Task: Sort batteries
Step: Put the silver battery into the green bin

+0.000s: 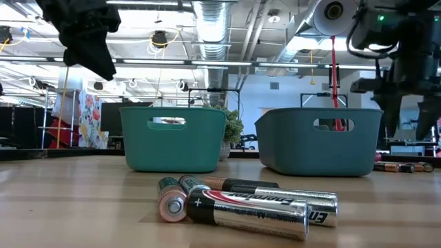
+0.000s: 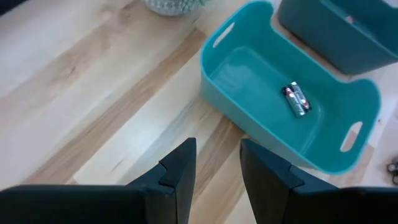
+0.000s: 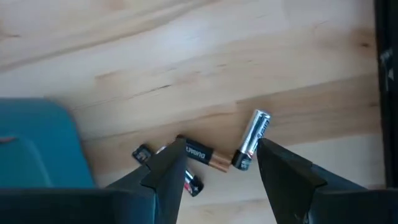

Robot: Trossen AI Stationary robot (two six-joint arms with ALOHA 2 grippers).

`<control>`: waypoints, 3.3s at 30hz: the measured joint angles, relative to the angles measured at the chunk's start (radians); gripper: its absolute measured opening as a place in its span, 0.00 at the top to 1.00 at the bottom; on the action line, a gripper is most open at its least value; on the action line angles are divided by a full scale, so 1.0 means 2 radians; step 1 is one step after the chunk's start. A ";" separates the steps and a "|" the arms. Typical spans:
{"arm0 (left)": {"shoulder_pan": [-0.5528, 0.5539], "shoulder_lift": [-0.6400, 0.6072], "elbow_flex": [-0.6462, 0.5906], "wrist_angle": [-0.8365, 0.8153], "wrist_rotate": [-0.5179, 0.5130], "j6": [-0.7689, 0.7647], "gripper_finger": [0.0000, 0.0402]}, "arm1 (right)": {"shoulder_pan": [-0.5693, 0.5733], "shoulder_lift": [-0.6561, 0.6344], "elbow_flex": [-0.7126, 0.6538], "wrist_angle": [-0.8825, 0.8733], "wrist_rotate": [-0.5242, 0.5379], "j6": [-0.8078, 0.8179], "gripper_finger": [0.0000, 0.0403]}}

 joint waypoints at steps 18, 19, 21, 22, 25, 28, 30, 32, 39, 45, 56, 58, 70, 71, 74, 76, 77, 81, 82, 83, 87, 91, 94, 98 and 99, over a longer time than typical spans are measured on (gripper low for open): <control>0.001 -0.045 0.000 -0.016 0.010 0.075 0.70 | -0.045 0.115 0.000 0.002 -0.073 0.049 0.57; 0.001 -0.045 0.000 -0.018 0.010 0.076 0.70 | -0.047 0.118 -0.001 0.002 -0.073 0.050 0.58; 0.001 -0.045 0.000 -0.024 0.013 0.077 0.70 | -0.051 0.125 -0.001 0.002 -0.073 0.057 0.60; 0.001 -0.045 0.000 -0.026 0.015 0.079 0.70 | -0.053 0.129 0.000 0.002 -0.073 0.061 0.60; 0.001 -0.045 0.000 -0.031 0.023 0.083 0.70 | -0.059 0.143 -0.001 0.004 -0.072 0.061 0.62; 0.001 -0.045 0.000 -0.037 0.023 0.086 0.70 | -0.060 0.158 -0.001 0.011 -0.072 0.062 0.62; 0.001 -0.045 0.000 -0.037 0.023 0.091 0.70 | -0.060 0.170 -0.001 0.022 -0.072 0.063 0.62; 0.001 -0.045 0.000 -0.039 0.023 0.095 0.70 | -0.060 0.183 -0.001 0.040 -0.072 0.062 0.62; 0.001 -0.045 0.000 -0.039 0.023 0.104 0.70 | -0.051 0.230 0.003 0.057 -0.074 0.062 0.62; 0.001 -0.045 0.000 -0.051 0.023 0.104 0.70 | -0.045 0.234 0.003 0.064 -0.071 0.058 0.68; 0.001 -0.045 0.000 -0.051 0.023 0.101 0.70 | -0.045 0.233 0.003 0.071 -0.071 -0.007 0.91; 0.001 -0.045 0.000 -0.053 0.023 0.101 0.70 | -0.045 0.227 0.003 0.068 -0.071 -0.018 0.91; 0.001 -0.045 0.000 -0.061 0.022 0.097 0.70 | -0.037 0.162 0.013 0.017 -0.051 -0.035 0.90; 0.001 -0.045 0.000 -0.061 0.022 0.097 0.70 | -0.035 0.156 0.013 0.016 -0.050 -0.036 0.90; 0.001 -0.045 0.000 -0.061 0.022 0.097 0.70 | -0.021 0.137 0.013 0.011 -0.038 -0.036 0.90; 0.001 -0.045 0.000 -0.061 0.022 0.096 0.70 | -0.010 0.123 0.014 0.011 -0.030 -0.036 0.90; 0.001 -0.045 0.000 -0.061 0.022 0.096 0.70 | -0.004 0.114 0.014 0.011 -0.023 -0.036 0.90; 0.001 -0.045 0.000 -0.061 0.022 0.096 0.70 | 0.022 0.080 0.018 0.008 0.005 -0.038 0.90; 0.001 -0.045 0.000 -0.061 0.021 0.096 0.70 | 0.028 0.071 0.023 0.007 0.012 -0.042 0.90; 0.001 -0.044 0.000 -0.060 0.021 0.096 0.70 | 0.034 0.063 0.028 0.004 0.019 -0.045 0.90; 0.001 -0.044 0.000 -0.060 0.021 0.096 0.70 | 0.054 0.039 0.054 -0.026 0.050 -0.071 0.90; 0.001 -0.044 0.000 -0.060 0.021 0.096 0.70 | 0.068 0.022 0.084 -0.040 0.081 -0.141 0.90; 0.001 -0.044 0.000 -0.060 0.021 0.096 0.70 | 0.074 0.016 0.104 -0.033 0.087 -0.211 0.90; 0.001 -0.044 0.000 -0.060 0.021 0.096 0.70 | 0.074 0.016 0.124 0.001 0.087 -0.298 0.90; 0.001 -0.044 0.000 -0.060 0.021 0.096 0.70 | 0.074 0.016 0.130 0.014 0.087 -0.315 0.90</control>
